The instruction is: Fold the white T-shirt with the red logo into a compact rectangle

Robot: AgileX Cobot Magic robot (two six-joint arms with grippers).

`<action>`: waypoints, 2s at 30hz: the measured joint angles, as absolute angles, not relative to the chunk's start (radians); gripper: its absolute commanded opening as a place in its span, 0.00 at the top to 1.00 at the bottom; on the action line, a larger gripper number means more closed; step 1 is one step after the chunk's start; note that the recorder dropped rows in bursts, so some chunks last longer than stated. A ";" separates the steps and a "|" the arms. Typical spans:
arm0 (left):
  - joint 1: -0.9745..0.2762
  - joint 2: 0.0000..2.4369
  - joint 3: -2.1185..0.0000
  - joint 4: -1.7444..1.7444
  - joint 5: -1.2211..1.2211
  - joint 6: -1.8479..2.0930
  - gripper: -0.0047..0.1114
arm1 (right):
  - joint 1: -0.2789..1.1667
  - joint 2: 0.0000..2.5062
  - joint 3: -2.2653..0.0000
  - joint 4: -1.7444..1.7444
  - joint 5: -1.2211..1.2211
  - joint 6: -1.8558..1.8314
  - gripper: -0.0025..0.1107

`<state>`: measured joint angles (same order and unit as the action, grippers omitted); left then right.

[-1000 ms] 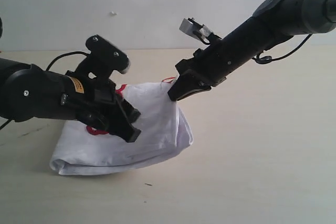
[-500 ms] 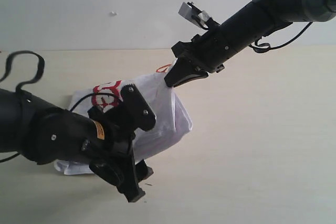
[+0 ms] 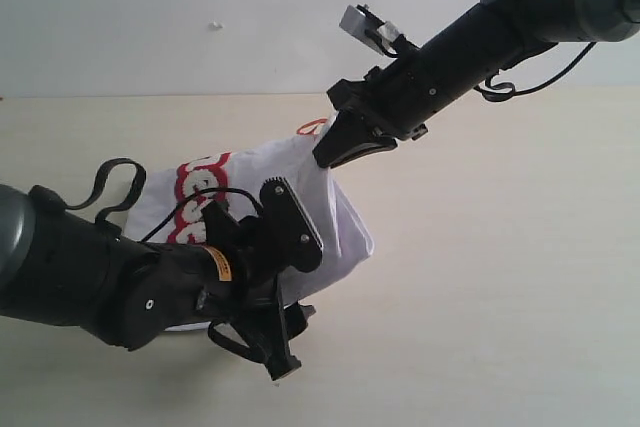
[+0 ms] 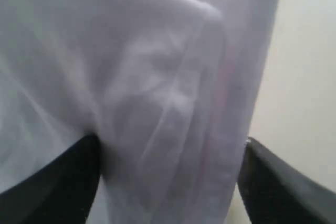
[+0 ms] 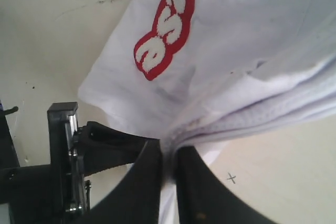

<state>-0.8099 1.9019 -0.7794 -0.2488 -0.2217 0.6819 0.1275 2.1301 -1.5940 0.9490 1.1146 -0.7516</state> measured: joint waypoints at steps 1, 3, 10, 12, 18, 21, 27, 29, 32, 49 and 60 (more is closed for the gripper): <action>-0.808 1.908 -0.779 -0.273 -0.227 0.709 0.53 | 0.127 2.130 -1.594 0.949 1.119 -0.752 0.98; -0.808 1.915 -0.779 -0.334 -0.249 0.758 0.64 | 0.127 2.130 -1.594 0.947 1.123 -0.752 0.98; -0.808 1.915 -0.779 -0.575 -0.317 0.906 0.96 | 0.127 2.130 -1.594 0.947 1.139 -0.746 0.90; -0.808 1.915 -0.779 -0.591 -0.319 0.908 0.96 | 0.127 2.130 -1.594 0.947 1.139 -0.746 0.76; -0.808 1.915 -0.779 -0.635 -0.326 0.909 0.96 | 0.096 2.128 -1.651 0.909 1.149 -0.694 0.56; -0.806 1.899 -0.779 -0.674 -0.328 0.909 0.96 | 0.045 2.116 -1.652 0.795 1.116 -0.591 0.56; -0.760 1.791 -0.779 -0.698 -0.332 0.899 0.96 | 0.019 2.115 -1.650 0.598 1.105 -0.455 0.56; -0.756 1.783 -0.779 -0.700 -0.330 0.897 0.96 | 0.019 2.115 -1.623 0.571 1.105 -0.429 0.57; -0.756 1.783 -0.779 -0.700 -0.308 0.897 0.96 | 0.019 2.122 -1.584 0.553 1.105 -0.422 0.57; -0.756 1.783 -0.779 -0.700 -0.279 0.895 0.96 | 0.019 2.297 -1.542 0.788 1.118 -0.584 0.57; -0.756 1.783 -0.779 -0.700 -0.276 0.895 0.96 | 0.097 2.323 -1.544 0.786 1.147 -0.590 0.82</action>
<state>-0.7561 1.7825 -0.7794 -0.6997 -0.2764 0.8950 0.0965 2.3234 -1.5442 0.7863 1.1469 -0.5903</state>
